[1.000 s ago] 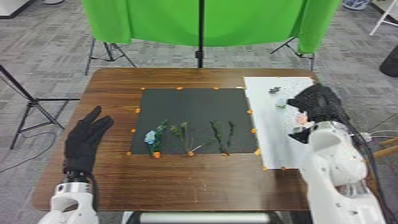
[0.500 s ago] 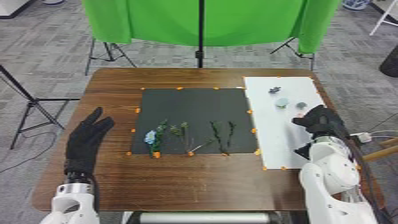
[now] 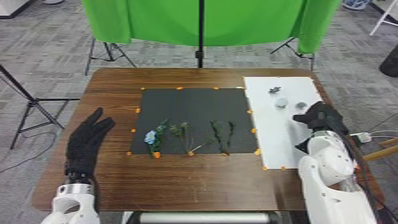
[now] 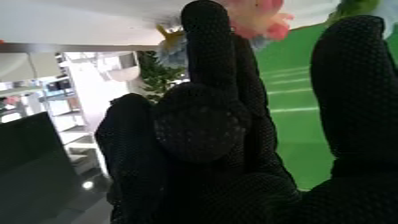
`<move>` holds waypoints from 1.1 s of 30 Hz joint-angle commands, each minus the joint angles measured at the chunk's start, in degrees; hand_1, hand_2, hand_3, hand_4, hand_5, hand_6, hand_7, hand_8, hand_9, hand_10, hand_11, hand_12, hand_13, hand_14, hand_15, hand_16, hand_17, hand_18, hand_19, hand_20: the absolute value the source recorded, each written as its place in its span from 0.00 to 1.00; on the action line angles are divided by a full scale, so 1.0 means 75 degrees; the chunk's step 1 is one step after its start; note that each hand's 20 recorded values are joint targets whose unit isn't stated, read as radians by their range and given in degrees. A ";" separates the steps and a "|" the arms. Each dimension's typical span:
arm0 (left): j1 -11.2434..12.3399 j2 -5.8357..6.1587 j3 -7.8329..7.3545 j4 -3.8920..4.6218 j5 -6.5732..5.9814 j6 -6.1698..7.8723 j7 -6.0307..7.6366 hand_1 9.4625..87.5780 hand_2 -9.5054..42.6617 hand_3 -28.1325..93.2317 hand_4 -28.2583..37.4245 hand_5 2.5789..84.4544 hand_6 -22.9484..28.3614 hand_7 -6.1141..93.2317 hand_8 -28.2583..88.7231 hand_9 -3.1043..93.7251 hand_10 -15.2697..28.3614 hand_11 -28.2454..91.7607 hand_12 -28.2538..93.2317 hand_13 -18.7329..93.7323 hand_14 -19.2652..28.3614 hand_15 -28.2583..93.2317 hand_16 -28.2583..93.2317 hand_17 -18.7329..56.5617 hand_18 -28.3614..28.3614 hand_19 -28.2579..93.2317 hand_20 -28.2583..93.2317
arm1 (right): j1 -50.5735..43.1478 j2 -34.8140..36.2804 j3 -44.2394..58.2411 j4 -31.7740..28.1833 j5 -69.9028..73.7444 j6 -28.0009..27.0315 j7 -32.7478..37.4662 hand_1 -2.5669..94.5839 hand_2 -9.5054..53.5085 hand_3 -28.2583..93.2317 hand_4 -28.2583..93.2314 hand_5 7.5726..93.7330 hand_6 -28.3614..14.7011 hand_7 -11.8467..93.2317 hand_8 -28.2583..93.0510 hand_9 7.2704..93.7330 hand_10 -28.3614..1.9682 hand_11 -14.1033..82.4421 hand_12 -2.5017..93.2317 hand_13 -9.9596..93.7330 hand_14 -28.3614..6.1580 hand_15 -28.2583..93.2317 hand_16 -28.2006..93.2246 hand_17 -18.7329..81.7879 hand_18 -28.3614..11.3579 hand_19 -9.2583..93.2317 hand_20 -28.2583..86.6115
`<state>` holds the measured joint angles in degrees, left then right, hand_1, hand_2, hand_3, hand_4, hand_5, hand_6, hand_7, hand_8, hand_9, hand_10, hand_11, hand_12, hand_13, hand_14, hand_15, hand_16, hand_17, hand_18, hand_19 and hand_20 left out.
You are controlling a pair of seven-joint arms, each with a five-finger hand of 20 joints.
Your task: Arrange flowers
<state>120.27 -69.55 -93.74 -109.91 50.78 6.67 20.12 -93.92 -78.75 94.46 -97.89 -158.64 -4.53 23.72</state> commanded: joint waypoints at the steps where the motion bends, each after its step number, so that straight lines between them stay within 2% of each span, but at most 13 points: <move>1: 0.0072 -0.0082 0.0015 0.0015 0.0050 -0.0079 -0.0082 0.14 0.13 0.80 0.07 0.52 0.52 0.13 0.20 0.52 0.66 0.36 0.34 0.50 0.75 0.32 0.26 0.37 0.69 0.26 0.41 | -0.0268 0.0140 -0.0340 0.0262 -0.0695 -0.0049 -0.0373 0.48 0.00 0.70 0.10 0.68 0.68 0.24 0.17 0.86 0.55 0.39 0.26 0.98 0.78 0.72 0.51 0.84 0.46 1.00 0.77; 3: 0.0080 -0.0084 0.0008 0.0011 0.0034 -0.0076 -0.0087 0.15 0.13 0.80 0.07 0.52 0.52 0.13 0.20 0.52 0.66 0.36 0.34 0.50 0.75 0.32 0.26 0.37 0.69 0.26 0.41 | -0.0351 0.0130 -0.0387 0.0341 -0.0773 0.0107 -0.0398 0.52 0.00 0.70 0.09 0.70 0.70 0.25 0.17 0.87 0.59 0.37 0.29 0.99 0.79 0.72 0.51 0.84 0.46 1.00 0.77; 5: 0.0080 -0.0083 0.0002 0.0009 0.0043 -0.0071 -0.0100 0.15 0.13 0.80 0.08 0.52 0.51 0.13 0.20 0.52 0.66 0.36 0.34 0.50 0.75 0.32 0.26 0.37 0.69 0.26 0.41 | -0.0393 0.0110 -0.0411 0.0478 -0.0813 0.0458 -0.0442 0.60 0.00 0.63 0.11 0.73 0.70 0.25 0.24 0.91 0.62 0.32 0.37 0.99 0.80 0.72 0.51 0.85 0.47 1.00 0.77; 6: 0.0097 -0.0081 -0.0002 -0.0003 0.0042 -0.0065 -0.0109 0.15 0.12 0.80 0.08 0.52 0.51 0.13 0.20 0.52 0.66 0.36 0.34 0.50 0.75 0.32 0.26 0.37 0.69 0.26 0.41 | -0.0394 0.0098 -0.0428 0.0544 -0.0779 0.0655 -0.0445 0.76 0.00 0.32 0.32 0.76 0.69 0.24 0.28 0.93 0.64 0.29 0.40 0.99 0.80 0.73 0.50 0.85 0.47 1.00 0.77; 7: 0.0083 -0.0072 0.0000 0.0007 0.0046 -0.0082 -0.0117 0.15 0.12 0.80 0.08 0.52 0.51 0.13 0.20 0.52 0.66 0.36 0.34 0.50 0.75 0.32 0.26 0.37 0.69 0.26 0.41 | -0.0423 0.0090 -0.0416 0.0538 -0.0817 0.0758 -0.0443 0.89 0.00 0.10 0.48 0.80 0.69 0.25 0.31 0.96 0.65 0.24 0.44 1.00 0.81 0.73 0.50 0.86 0.47 1.00 0.78; 8: 0.0084 -0.0070 -0.0009 0.0006 0.0051 -0.0087 -0.0126 0.15 0.12 0.80 0.08 0.52 0.51 0.13 0.20 0.52 0.66 0.36 0.34 0.50 0.75 0.32 0.26 0.37 0.69 0.26 0.41 | -0.0429 0.0087 -0.0413 0.0528 -0.0814 0.0900 -0.0437 0.92 0.00 0.07 0.50 0.83 0.68 0.26 0.32 0.97 0.66 0.24 0.44 1.00 0.81 0.73 0.50 0.86 0.48 1.00 0.78; 9: 0.0085 -0.0068 -0.0011 0.0005 0.0048 -0.0082 -0.0124 0.15 0.12 0.80 0.08 0.52 0.51 0.13 0.20 0.52 0.66 0.36 0.34 0.50 0.75 0.32 0.26 0.37 0.69 0.26 0.41 | -0.0433 0.0083 -0.0404 0.0492 -0.0769 0.1083 -0.0436 0.93 0.00 0.09 0.50 0.85 0.68 0.27 0.32 0.99 0.67 0.24 0.45 1.00 0.81 0.74 0.50 0.86 0.48 1.00 0.78; 10: 0.0081 -0.0065 -0.0012 0.0005 0.0047 -0.0073 -0.0132 0.16 0.12 0.80 0.09 0.52 0.51 0.13 0.20 0.52 0.66 0.36 0.34 0.50 0.75 0.32 0.26 0.37 0.69 0.26 0.41 | -0.0426 0.0099 -0.0409 0.0406 -0.0694 0.1213 -0.0404 0.89 0.00 0.22 0.41 0.86 0.67 0.27 0.32 0.99 0.67 0.24 0.45 1.00 0.81 0.74 0.49 0.87 0.48 1.00 0.78; 11: 0.0092 -0.0063 -0.0013 0.0001 0.0047 -0.0072 -0.0133 0.16 0.12 0.80 0.09 0.52 0.51 0.13 0.20 0.52 0.66 0.36 0.34 0.50 0.75 0.32 0.26 0.37 0.69 0.26 0.41 | -0.0423 0.0127 -0.0422 0.0285 -0.0646 0.1460 -0.0372 0.81 0.00 0.42 0.25 0.87 0.66 0.28 0.32 1.00 0.66 0.25 0.44 1.00 0.81 0.74 0.49 0.87 0.48 1.00 0.78; 13: 0.0104 -0.0056 -0.0014 -0.0006 0.0054 -0.0070 -0.0145 0.16 0.12 0.80 0.09 0.52 0.51 0.13 0.20 0.52 0.66 0.36 0.34 0.50 0.75 0.33 0.26 0.37 0.69 0.26 0.41 | -0.0322 0.0225 -0.0530 -0.0003 -0.0449 0.1911 -0.0289 0.78 0.00 0.52 0.18 0.88 0.66 0.28 0.32 1.00 0.66 0.26 0.44 1.00 0.82 0.75 0.48 0.87 0.48 1.00 0.78; 22: 0.0108 -0.0004 0.0009 -0.0012 0.0061 -0.0109 -0.0179 0.16 0.11 0.80 0.09 0.52 0.52 0.13 0.20 0.52 0.66 0.36 0.34 0.50 0.75 0.32 0.26 0.37 0.69 0.26 0.41 | 0.0224 0.0671 -0.2045 -0.1600 0.0595 0.3410 -0.1007 0.77 0.00 0.55 0.17 0.89 0.65 0.28 0.33 1.00 0.66 0.27 0.44 1.00 0.83 0.75 0.48 0.88 0.48 1.00 0.78; 25: 0.0088 0.0016 0.0009 -0.0008 0.0055 -0.0102 -0.0170 0.16 0.11 0.80 0.09 0.52 0.51 0.13 0.20 0.52 0.66 0.36 0.34 0.50 0.75 0.32 0.26 0.37 0.69 0.26 0.41 | 0.0606 0.0688 -0.2857 -0.1710 0.1049 0.3288 -0.1423 0.77 0.00 0.55 0.17 0.89 0.66 0.28 0.32 1.00 0.66 0.27 0.45 1.00 0.83 0.75 0.48 0.88 0.49 1.00 0.78; 33: -0.0025 0.0051 0.0072 0.0039 0.0047 -0.0085 -0.0134 0.16 0.11 0.80 0.09 0.52 0.52 0.13 0.20 0.52 0.66 0.36 0.34 0.50 0.74 0.32 0.26 0.37 0.69 0.26 0.41 | 0.2006 0.0602 -0.5058 -0.1018 0.1496 0.2544 -0.2482 0.76 0.00 0.56 0.16 0.88 0.66 0.29 0.32 1.00 0.67 0.26 0.45 1.00 0.83 0.75 0.49 0.87 0.49 1.00 0.79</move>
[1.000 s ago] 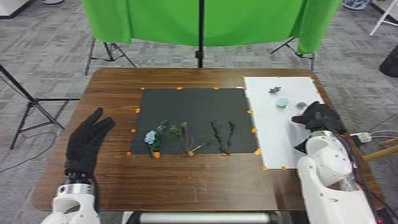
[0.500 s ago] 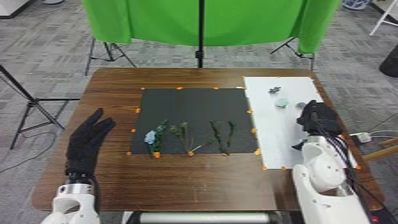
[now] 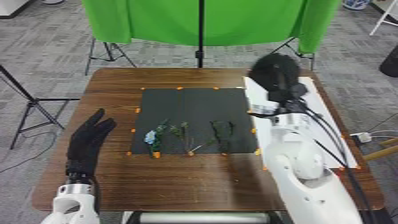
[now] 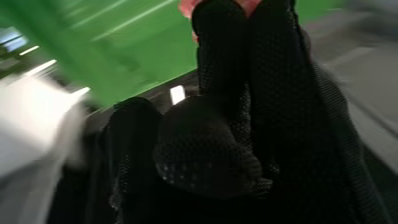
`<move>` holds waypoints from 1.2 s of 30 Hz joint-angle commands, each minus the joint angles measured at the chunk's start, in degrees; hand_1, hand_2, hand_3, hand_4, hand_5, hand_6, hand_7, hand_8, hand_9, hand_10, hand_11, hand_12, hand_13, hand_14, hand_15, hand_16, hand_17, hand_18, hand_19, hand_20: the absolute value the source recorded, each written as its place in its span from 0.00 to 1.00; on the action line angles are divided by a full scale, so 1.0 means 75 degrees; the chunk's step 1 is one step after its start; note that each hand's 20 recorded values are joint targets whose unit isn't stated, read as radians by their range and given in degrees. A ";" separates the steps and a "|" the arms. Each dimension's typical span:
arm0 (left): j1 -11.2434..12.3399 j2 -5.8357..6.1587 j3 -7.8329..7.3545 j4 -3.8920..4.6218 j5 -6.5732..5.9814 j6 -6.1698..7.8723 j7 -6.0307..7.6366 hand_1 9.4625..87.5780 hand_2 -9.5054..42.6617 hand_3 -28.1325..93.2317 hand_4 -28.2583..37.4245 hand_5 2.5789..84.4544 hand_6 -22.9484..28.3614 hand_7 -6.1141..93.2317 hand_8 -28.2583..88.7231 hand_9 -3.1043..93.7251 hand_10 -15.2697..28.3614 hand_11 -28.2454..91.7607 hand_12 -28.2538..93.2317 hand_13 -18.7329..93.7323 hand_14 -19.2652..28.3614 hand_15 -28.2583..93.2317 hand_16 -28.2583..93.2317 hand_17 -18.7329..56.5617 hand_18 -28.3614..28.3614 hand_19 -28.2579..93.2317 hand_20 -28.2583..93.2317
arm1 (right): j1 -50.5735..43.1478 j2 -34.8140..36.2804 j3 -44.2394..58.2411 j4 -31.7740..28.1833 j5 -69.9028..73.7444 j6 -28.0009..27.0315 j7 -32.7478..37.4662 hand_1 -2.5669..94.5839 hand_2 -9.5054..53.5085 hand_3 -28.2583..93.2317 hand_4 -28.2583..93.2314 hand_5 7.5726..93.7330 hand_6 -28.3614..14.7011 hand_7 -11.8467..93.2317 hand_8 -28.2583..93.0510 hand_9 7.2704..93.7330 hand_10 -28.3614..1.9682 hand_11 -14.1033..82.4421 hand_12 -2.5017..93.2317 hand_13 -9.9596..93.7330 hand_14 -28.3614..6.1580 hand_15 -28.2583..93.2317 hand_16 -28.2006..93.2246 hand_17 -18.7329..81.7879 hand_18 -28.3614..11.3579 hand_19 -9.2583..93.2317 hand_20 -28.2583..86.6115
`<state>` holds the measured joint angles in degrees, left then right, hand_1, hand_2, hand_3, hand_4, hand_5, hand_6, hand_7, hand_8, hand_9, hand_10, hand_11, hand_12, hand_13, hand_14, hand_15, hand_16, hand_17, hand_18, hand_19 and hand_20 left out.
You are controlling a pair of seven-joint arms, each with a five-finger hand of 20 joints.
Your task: Arrange flowers
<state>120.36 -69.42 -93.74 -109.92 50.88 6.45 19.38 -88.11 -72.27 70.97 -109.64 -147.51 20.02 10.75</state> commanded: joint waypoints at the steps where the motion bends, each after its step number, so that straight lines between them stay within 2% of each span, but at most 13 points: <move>1: -0.0065 0.0040 0.0092 0.0059 0.0047 -0.0055 -0.0028 0.16 0.11 0.80 0.09 0.52 0.52 0.13 0.20 0.52 0.66 0.36 0.34 0.50 0.74 0.32 0.26 0.37 0.69 0.26 0.41 | 0.1405 -0.0283 -0.2183 0.0669 -0.0021 -0.0862 -0.0815 0.76 0.00 0.57 0.16 0.88 0.66 0.29 0.32 1.00 0.67 0.26 0.45 1.00 0.83 0.75 0.49 0.87 0.49 1.00 0.79; 4: -0.0135 0.0042 0.0145 0.0102 0.0046 -0.0038 0.0002 0.16 0.11 0.80 0.09 0.52 0.52 0.13 0.20 0.52 0.66 0.36 0.34 0.50 0.75 0.32 0.26 0.37 0.69 0.26 0.41 | 0.1803 -0.0509 -0.2723 0.1135 -0.0236 -0.1300 -0.1025 0.75 0.00 0.57 0.15 0.88 0.67 0.29 0.32 1.00 0.68 0.26 0.45 1.00 0.83 0.75 0.49 0.87 0.49 1.00 0.79; 7: -0.0090 0.0032 0.0174 0.0065 0.0009 0.0038 0.0087 0.16 0.11 0.80 0.09 0.52 0.52 0.13 0.20 0.52 0.66 0.36 0.34 0.50 0.75 0.32 0.26 0.37 0.69 0.26 0.41 | 0.2060 -0.0791 -0.3056 0.1566 -0.0457 -0.1709 -0.1080 0.75 0.00 0.57 0.15 0.88 0.67 0.29 0.32 1.00 0.68 0.26 0.45 1.00 0.83 0.75 0.49 0.87 0.49 1.00 0.79; 8: -0.0291 0.0051 0.0222 0.0163 -0.0010 0.0101 -0.0005 0.16 0.12 0.80 0.09 0.52 0.51 0.13 0.20 0.52 0.66 0.36 0.34 0.50 0.75 0.32 0.26 0.37 0.69 0.26 0.41 | 0.2197 -0.1075 -0.2961 0.1953 -0.0475 -0.1844 -0.1275 0.75 0.00 0.57 0.15 0.88 0.67 0.29 0.32 1.00 0.68 0.26 0.45 1.00 0.83 0.75 0.49 0.87 0.49 1.00 0.79; 9: -0.0315 0.0044 0.0246 0.0194 -0.0040 0.0150 0.0022 0.15 0.13 0.80 0.08 0.52 0.51 0.13 0.20 0.52 0.66 0.36 0.34 0.50 0.75 0.32 0.26 0.37 0.69 0.26 0.41 | 0.2297 -0.1228 -0.2990 0.2203 -0.0590 -0.1905 -0.1354 0.75 0.00 0.57 0.15 0.88 0.67 0.29 0.32 1.00 0.68 0.26 0.45 1.00 0.83 0.75 0.49 0.87 0.49 1.00 0.79; 11: -0.0212 0.0062 0.0277 0.0113 -0.0160 0.0327 0.0124 0.13 0.15 0.80 0.05 0.51 0.51 0.12 0.20 0.52 0.66 0.36 0.34 0.50 0.74 0.32 0.26 0.37 0.69 0.26 0.41 | 0.2388 -0.1442 -0.3032 0.2471 -0.0864 -0.2215 -0.1377 0.75 0.00 0.57 0.15 0.88 0.67 0.30 0.32 1.00 0.68 0.26 0.45 1.00 0.83 0.75 0.49 0.87 0.49 1.00 0.79; 13: -0.0166 0.0066 0.0297 0.0079 -0.0282 0.0512 0.0224 0.10 0.22 0.80 0.02 0.51 0.51 0.12 0.20 0.52 0.66 0.35 0.34 0.50 0.74 0.32 0.26 0.37 0.69 0.26 0.41 | 0.2502 -0.1658 -0.3050 0.2795 -0.1220 -0.2436 -0.1489 0.75 0.00 0.57 0.15 0.88 0.68 0.30 0.32 1.00 0.68 0.26 0.45 1.00 0.83 0.75 0.49 0.87 0.49 1.00 0.79; 16: -0.0130 0.0112 0.0268 0.0025 -0.0341 0.0672 0.0215 0.05 0.37 0.79 0.00 0.50 0.53 0.11 0.20 0.51 0.66 0.35 0.33 0.50 0.74 0.32 0.26 0.37 0.69 0.26 0.42 | 0.2596 -0.1990 -0.2951 0.3208 -0.1722 -0.2704 -0.1700 0.75 0.00 0.57 0.14 0.88 0.68 0.30 0.32 1.00 0.69 0.25 0.45 1.00 0.83 0.76 0.49 0.87 0.49 1.00 0.80; 17: -0.0121 0.0122 0.0251 0.0033 -0.0372 0.0639 0.0261 0.05 0.41 0.78 0.00 0.50 0.53 0.11 0.19 0.51 0.67 0.35 0.33 0.50 0.74 0.32 0.25 0.37 0.69 0.26 0.42 | 0.2617 -0.2101 -0.2900 0.3341 -0.1870 -0.2726 -0.1797 0.75 0.00 0.57 0.14 0.88 0.68 0.30 0.32 1.00 0.69 0.25 0.45 1.00 0.83 0.76 0.49 0.87 0.49 1.00 0.80; 19: -0.0117 0.0170 0.0235 -0.0021 -0.0338 0.0725 0.0163 0.04 0.49 0.77 0.00 0.50 0.54 0.10 0.19 0.51 0.67 0.35 0.33 0.49 0.73 0.32 0.25 0.38 0.69 0.26 0.42 | 0.2663 -0.2309 -0.2794 0.3534 -0.2173 -0.2912 -0.1880 0.75 0.00 0.57 0.14 0.87 0.68 0.30 0.31 1.00 0.69 0.25 0.45 1.00 0.83 0.76 0.49 0.87 0.49 1.00 0.80; 21: -0.0113 0.0189 0.0223 -0.0004 -0.0391 0.0653 0.0214 0.04 0.53 0.76 0.00 0.50 0.55 0.10 0.19 0.51 0.67 0.35 0.33 0.49 0.73 0.32 0.25 0.38 0.68 0.26 0.42 | 0.2707 -0.2499 -0.2705 0.3747 -0.2436 -0.2928 -0.2043 0.75 0.00 0.58 0.14 0.87 0.68 0.30 0.31 1.00 0.69 0.25 0.45 1.00 0.83 0.76 0.49 0.87 0.49 1.00 0.80; 25: -0.0174 0.0244 0.0242 0.0008 -0.0335 0.0620 0.0165 0.04 0.56 0.76 0.00 0.50 0.55 0.10 0.19 0.51 0.67 0.35 0.33 0.49 0.73 0.32 0.25 0.38 0.68 0.26 0.42 | 0.2760 -0.2842 -0.2515 0.4003 -0.3007 -0.3206 -0.2188 0.74 0.00 0.58 0.14 0.87 0.68 0.30 0.31 1.00 0.69 0.25 0.45 1.00 0.83 0.76 0.49 0.87 0.49 1.00 0.80; 36: -0.0133 0.0216 0.0226 -0.0017 -0.0260 0.0532 0.0138 0.05 0.43 0.77 0.00 0.50 0.55 0.11 0.20 0.52 0.67 0.35 0.33 0.50 0.74 0.32 0.25 0.37 0.68 0.26 0.42 | 0.2636 -0.3336 -0.1866 0.4468 -0.4487 -0.3770 -0.2455 0.72 0.00 0.60 0.13 0.85 0.71 0.28 0.30 0.99 0.69 0.23 0.46 1.00 0.83 0.75 0.50 0.87 0.48 1.00 0.80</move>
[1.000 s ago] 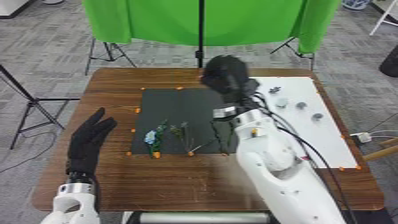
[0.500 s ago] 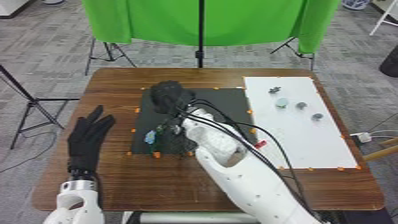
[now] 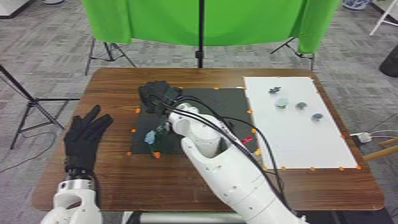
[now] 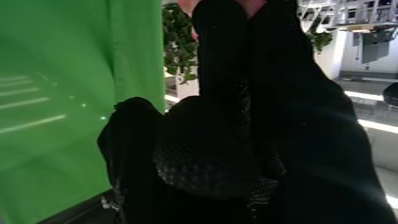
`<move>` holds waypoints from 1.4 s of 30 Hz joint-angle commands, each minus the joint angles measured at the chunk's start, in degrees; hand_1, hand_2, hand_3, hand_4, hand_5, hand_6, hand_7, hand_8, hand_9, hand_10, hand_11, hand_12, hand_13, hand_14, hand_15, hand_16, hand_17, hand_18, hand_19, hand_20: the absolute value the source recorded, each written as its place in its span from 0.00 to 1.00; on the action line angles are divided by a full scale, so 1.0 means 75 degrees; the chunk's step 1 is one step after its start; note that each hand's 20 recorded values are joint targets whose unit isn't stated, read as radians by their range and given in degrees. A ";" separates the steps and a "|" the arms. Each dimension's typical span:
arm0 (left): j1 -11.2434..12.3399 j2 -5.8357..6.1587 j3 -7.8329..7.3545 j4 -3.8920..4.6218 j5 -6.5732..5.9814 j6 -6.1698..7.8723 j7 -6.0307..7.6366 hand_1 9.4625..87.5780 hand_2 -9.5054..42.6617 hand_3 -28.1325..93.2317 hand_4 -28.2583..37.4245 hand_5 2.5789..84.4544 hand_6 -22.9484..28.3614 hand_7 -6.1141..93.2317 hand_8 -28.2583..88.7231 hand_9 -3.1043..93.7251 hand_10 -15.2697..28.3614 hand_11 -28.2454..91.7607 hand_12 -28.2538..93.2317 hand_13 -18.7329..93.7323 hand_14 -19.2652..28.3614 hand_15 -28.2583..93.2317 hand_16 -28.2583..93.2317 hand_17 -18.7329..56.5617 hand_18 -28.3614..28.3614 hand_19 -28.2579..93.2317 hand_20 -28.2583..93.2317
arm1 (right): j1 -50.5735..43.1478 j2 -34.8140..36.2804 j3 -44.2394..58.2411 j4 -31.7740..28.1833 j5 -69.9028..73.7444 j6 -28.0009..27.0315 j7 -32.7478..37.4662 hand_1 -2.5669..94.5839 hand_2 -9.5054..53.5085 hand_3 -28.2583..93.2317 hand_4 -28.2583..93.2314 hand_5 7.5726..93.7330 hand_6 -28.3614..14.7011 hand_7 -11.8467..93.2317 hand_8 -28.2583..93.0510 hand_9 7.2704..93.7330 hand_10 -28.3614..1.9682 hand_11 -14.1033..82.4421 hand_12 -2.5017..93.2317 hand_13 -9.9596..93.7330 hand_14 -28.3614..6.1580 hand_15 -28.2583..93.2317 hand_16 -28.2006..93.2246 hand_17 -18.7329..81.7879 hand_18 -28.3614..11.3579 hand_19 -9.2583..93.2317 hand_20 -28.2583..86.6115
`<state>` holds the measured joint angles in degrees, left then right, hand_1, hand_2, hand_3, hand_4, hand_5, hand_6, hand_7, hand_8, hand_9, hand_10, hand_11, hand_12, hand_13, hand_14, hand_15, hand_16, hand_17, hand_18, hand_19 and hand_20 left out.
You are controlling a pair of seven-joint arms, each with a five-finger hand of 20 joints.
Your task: Arrange flowers
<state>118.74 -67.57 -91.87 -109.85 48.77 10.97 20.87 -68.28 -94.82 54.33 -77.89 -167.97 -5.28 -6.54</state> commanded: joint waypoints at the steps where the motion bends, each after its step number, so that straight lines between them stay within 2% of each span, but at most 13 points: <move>1: 0.0085 -0.0040 -0.0030 -0.0031 0.0024 -0.0072 -0.0056 0.05 0.43 0.77 0.00 0.50 0.55 0.11 0.20 0.52 0.67 0.35 0.33 0.50 0.74 0.32 0.25 0.37 0.68 0.26 0.42 | -0.0014 -0.0359 0.0406 0.0267 -0.1911 -0.0480 -0.0156 0.71 0.00 0.60 0.13 0.85 0.71 0.28 0.30 0.99 0.69 0.22 0.46 1.00 0.83 0.75 0.50 0.87 0.48 1.00 0.80; 5: 0.0090 -0.0028 -0.0049 -0.0042 0.0034 -0.0051 -0.0058 0.05 0.40 0.78 0.00 0.50 0.54 0.11 0.20 0.52 0.67 0.36 0.34 0.50 0.74 0.32 0.25 0.37 0.68 0.26 0.42 | 0.0039 -0.0597 0.0710 0.0453 -0.2477 -0.0807 -0.0325 0.71 0.00 0.60 0.12 0.84 0.71 0.27 0.30 0.98 0.69 0.22 0.46 1.00 0.83 0.75 0.51 0.87 0.48 1.00 0.80; 10: 0.0119 -0.0019 -0.0052 -0.0051 0.0029 -0.0078 -0.0048 0.05 0.39 0.78 0.00 0.50 0.55 0.11 0.20 0.52 0.67 0.36 0.34 0.50 0.74 0.32 0.25 0.37 0.68 0.26 0.41 | 0.0107 -0.0791 0.0950 0.0623 -0.2867 -0.0879 -0.0420 0.71 0.00 0.60 0.12 0.85 0.72 0.27 0.30 0.98 0.67 0.22 0.45 1.00 0.83 0.74 0.51 0.86 0.48 1.00 0.79; 16: 0.0101 -0.0015 -0.0058 -0.0033 0.0045 -0.0140 -0.0061 0.06 0.37 0.78 0.00 0.50 0.54 0.11 0.20 0.52 0.67 0.36 0.34 0.50 0.74 0.32 0.25 0.37 0.68 0.26 0.41 | 0.0139 -0.0720 0.0911 0.0609 -0.2982 -0.1033 -0.0390 0.68 0.00 0.61 0.12 0.84 0.72 0.26 0.29 0.96 0.66 0.24 0.44 1.00 0.82 0.74 0.51 0.86 0.48 1.00 0.79; 22: 0.0156 -0.0013 -0.0102 -0.0053 0.0058 -0.0153 -0.0067 0.06 0.30 0.78 0.00 0.51 0.55 0.11 0.20 0.52 0.67 0.36 0.34 0.50 0.74 0.32 0.25 0.37 0.69 0.26 0.41 | 0.0135 -0.0618 0.0893 0.0560 -0.3092 -0.1189 -0.0396 0.67 0.00 0.62 0.12 0.82 0.72 0.26 0.29 0.95 0.65 0.24 0.44 0.99 0.83 0.74 0.51 0.86 0.48 1.00 0.79; 32: 0.0130 -0.0022 -0.0083 -0.0035 0.0079 -0.0188 -0.0115 0.06 0.26 0.78 0.00 0.50 0.54 0.11 0.20 0.52 0.67 0.36 0.34 0.50 0.74 0.32 0.26 0.37 0.69 0.26 0.41 | 0.0076 -0.0618 0.1116 0.0676 -0.3819 -0.1055 -0.0478 0.67 0.00 0.61 0.12 0.81 0.72 0.25 0.28 0.94 0.64 0.24 0.43 0.99 0.83 0.74 0.51 0.85 0.48 1.00 0.79; 42: 0.0141 -0.0027 -0.0097 -0.0037 0.0093 -0.0218 -0.0125 0.07 0.23 0.78 0.00 0.50 0.54 0.11 0.20 0.52 0.66 0.36 0.34 0.50 0.74 0.32 0.26 0.37 0.69 0.26 0.41 | 0.0069 -0.0449 0.1047 0.0545 -0.3857 -0.1564 -0.0457 0.64 0.00 0.60 0.12 0.79 0.73 0.25 0.28 0.91 0.64 0.25 0.41 0.99 0.82 0.74 0.51 0.85 0.47 1.00 0.78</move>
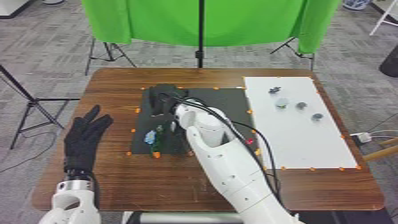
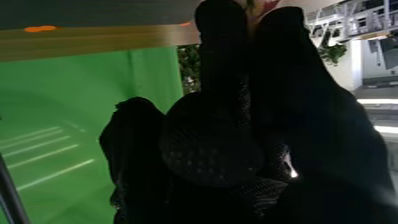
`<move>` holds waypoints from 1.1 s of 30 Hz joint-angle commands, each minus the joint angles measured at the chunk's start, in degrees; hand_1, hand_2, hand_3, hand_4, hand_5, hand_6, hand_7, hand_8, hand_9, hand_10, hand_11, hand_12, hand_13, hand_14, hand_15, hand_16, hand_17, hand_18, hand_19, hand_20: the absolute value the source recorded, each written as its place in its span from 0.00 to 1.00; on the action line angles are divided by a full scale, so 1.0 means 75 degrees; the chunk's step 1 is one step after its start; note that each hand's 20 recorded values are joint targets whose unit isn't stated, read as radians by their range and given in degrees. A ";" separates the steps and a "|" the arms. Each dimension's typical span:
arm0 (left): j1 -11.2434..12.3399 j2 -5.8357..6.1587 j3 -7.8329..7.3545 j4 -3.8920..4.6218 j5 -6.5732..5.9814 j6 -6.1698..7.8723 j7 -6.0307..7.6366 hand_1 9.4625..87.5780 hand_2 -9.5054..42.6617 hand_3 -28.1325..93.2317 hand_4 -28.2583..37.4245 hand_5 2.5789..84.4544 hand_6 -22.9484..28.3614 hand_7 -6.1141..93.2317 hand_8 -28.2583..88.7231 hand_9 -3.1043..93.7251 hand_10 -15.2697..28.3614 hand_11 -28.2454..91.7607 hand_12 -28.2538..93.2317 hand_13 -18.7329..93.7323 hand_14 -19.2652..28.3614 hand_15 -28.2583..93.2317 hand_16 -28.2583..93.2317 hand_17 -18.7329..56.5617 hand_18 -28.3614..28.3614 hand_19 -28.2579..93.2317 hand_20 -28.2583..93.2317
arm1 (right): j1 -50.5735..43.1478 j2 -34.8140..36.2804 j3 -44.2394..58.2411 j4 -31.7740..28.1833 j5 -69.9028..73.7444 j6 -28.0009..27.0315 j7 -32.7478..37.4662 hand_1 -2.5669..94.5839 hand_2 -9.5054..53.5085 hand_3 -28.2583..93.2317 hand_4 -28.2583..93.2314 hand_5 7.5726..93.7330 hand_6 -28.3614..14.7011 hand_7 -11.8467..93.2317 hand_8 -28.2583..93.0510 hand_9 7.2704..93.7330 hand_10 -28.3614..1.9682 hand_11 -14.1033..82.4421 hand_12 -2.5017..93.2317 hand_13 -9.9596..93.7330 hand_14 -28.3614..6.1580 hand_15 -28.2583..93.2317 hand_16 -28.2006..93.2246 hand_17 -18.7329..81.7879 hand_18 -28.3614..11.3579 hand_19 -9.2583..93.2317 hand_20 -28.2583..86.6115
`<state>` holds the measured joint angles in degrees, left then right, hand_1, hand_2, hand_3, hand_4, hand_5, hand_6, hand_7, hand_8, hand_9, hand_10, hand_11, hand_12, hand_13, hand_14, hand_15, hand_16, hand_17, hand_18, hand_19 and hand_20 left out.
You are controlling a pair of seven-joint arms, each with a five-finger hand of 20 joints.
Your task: Arrange flowers
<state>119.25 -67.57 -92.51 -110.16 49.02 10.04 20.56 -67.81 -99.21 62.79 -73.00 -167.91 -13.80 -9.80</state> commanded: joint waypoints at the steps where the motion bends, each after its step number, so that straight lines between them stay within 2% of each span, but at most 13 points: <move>1: 0.0080 -0.0033 -0.0021 -0.0003 0.0067 -0.0091 -0.0082 0.07 0.23 0.78 0.00 0.50 0.54 0.11 0.20 0.52 0.66 0.36 0.34 0.50 0.74 0.32 0.26 0.37 0.69 0.26 0.41 | 0.0015 0.0145 -0.0098 -0.0111 -0.3841 -0.0448 0.0003 0.64 0.00 0.59 0.13 0.78 0.73 0.25 0.28 0.90 0.64 0.27 0.39 0.98 0.82 0.74 0.51 0.84 0.47 1.00 0.78; 3: 0.0078 -0.0034 -0.0020 0.0000 0.0067 -0.0095 -0.0059 0.07 0.23 0.78 0.00 0.50 0.54 0.11 0.20 0.52 0.66 0.36 0.34 0.50 0.74 0.32 0.26 0.37 0.69 0.26 0.41 | 0.0038 0.0166 -0.0106 -0.0121 -0.3848 -0.0453 -0.0009 0.61 0.00 0.61 0.13 0.77 0.73 0.26 0.27 0.88 0.62 0.30 0.35 0.98 0.82 0.74 0.51 0.84 0.47 1.00 0.78; 7: 0.0118 -0.0040 -0.0039 -0.0018 0.0070 -0.0103 -0.0039 0.07 0.22 0.78 0.00 0.50 0.54 0.11 0.20 0.52 0.66 0.36 0.34 0.50 0.75 0.32 0.26 0.37 0.69 0.26 0.41 | 0.0127 0.0271 -0.0202 -0.0172 -0.3803 -0.0509 0.0041 0.56 0.00 0.67 0.11 0.73 0.74 0.26 0.26 0.86 0.60 0.31 0.31 0.98 0.82 0.74 0.51 0.84 0.47 1.00 0.78; 12: 0.0137 -0.0073 -0.0044 -0.0030 0.0074 -0.0082 -0.0020 0.08 0.21 0.78 0.00 0.50 0.53 0.11 0.20 0.52 0.66 0.36 0.34 0.50 0.75 0.32 0.26 0.37 0.69 0.26 0.41 | 0.0412 0.0537 -0.0421 -0.0366 -0.3013 -0.0482 0.0412 0.54 0.00 0.69 0.10 0.72 0.75 0.26 0.25 0.85 0.59 0.32 0.29 0.98 0.81 0.74 0.51 0.83 0.46 1.00 0.78; 14: 0.0167 -0.0092 -0.0051 -0.0043 0.0073 -0.0082 -0.0017 0.08 0.20 0.78 0.00 0.50 0.53 0.11 0.20 0.52 0.66 0.36 0.34 0.50 0.75 0.32 0.26 0.37 0.69 0.26 0.41 | 0.0645 0.0980 -0.0817 -0.0765 -0.1992 -0.0336 0.0912 0.54 0.00 0.69 0.09 0.72 0.75 0.26 0.25 0.84 0.58 0.33 0.28 0.98 0.81 0.74 0.51 0.83 0.46 1.00 0.77; 18: 0.0200 -0.0136 -0.0084 -0.0053 0.0076 -0.0100 -0.0019 0.08 0.21 0.78 0.00 0.50 0.53 0.11 0.20 0.52 0.66 0.36 0.34 0.50 0.75 0.32 0.26 0.37 0.69 0.26 0.41 | 0.0900 0.2298 -0.1317 -0.2133 0.0334 0.0307 0.2201 0.53 0.00 0.69 0.10 0.72 0.74 0.26 0.25 0.84 0.57 0.34 0.26 0.97 0.81 0.74 0.51 0.83 0.46 1.00 0.77; 22: 0.0278 -0.0161 -0.0141 -0.0080 0.0050 -0.0043 -0.0036 0.08 0.20 0.78 0.00 0.50 0.53 0.11 0.20 0.52 0.66 0.36 0.34 0.50 0.74 0.32 0.26 0.37 0.69 0.26 0.41 | 0.0541 0.3217 -0.0647 -0.3297 0.1684 0.0530 0.2930 0.53 0.00 0.68 0.11 0.73 0.72 0.26 0.26 0.84 0.55 0.34 0.25 0.96 0.79 0.74 0.51 0.82 0.45 1.00 0.77; 24: 0.0243 -0.0152 -0.0098 -0.0049 0.0071 -0.0076 -0.0033 0.08 0.20 0.78 0.00 0.50 0.54 0.11 0.20 0.52 0.66 0.36 0.34 0.50 0.74 0.32 0.26 0.37 0.69 0.26 0.41 | 0.0109 0.3721 -0.0168 -0.3827 0.2096 0.0833 0.3281 0.51 0.00 0.69 0.11 0.73 0.72 0.25 0.26 0.84 0.54 0.34 0.26 0.96 0.79 0.74 0.51 0.81 0.44 1.00 0.77; 26: 0.0323 -0.0206 -0.0177 -0.0110 0.0105 -0.0099 -0.0057 0.08 0.20 0.78 0.00 0.50 0.54 0.11 0.20 0.52 0.66 0.36 0.34 0.50 0.74 0.32 0.26 0.37 0.69 0.26 0.41 | -0.0298 0.4046 0.0359 -0.4150 0.2359 0.1082 0.3469 0.50 0.00 0.69 0.12 0.73 0.71 0.25 0.26 0.84 0.53 0.34 0.26 0.96 0.78 0.73 0.51 0.81 0.44 1.00 0.77; 31: 0.0387 -0.0237 -0.0210 -0.0142 0.0086 -0.0093 -0.0067 0.08 0.21 0.78 0.00 0.50 0.54 0.11 0.20 0.52 0.66 0.36 0.34 0.50 0.75 0.32 0.26 0.37 0.69 0.26 0.41 | -0.1426 0.4500 0.1742 -0.4378 0.2565 0.1245 0.4085 0.43 0.00 0.73 0.12 0.72 0.71 0.24 0.18 0.84 0.51 0.35 0.26 0.96 0.77 0.74 0.51 0.81 0.43 1.00 0.77; 33: 0.0451 -0.0268 -0.0239 -0.0160 0.0094 -0.0120 -0.0062 0.08 0.20 0.78 0.00 0.50 0.54 0.11 0.20 0.52 0.66 0.36 0.34 0.50 0.75 0.32 0.26 0.37 0.69 0.26 0.41 | -0.1737 0.4533 0.2196 -0.4271 0.2437 0.1022 0.4306 0.42 0.00 0.73 0.12 0.72 0.70 0.24 0.17 0.85 0.50 0.35 0.26 0.96 0.76 0.74 0.51 0.81 0.43 1.00 0.77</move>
<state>120.88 -68.53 -93.79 -110.88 49.35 9.79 20.51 -70.06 -72.04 68.19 -107.86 -145.59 -5.72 16.69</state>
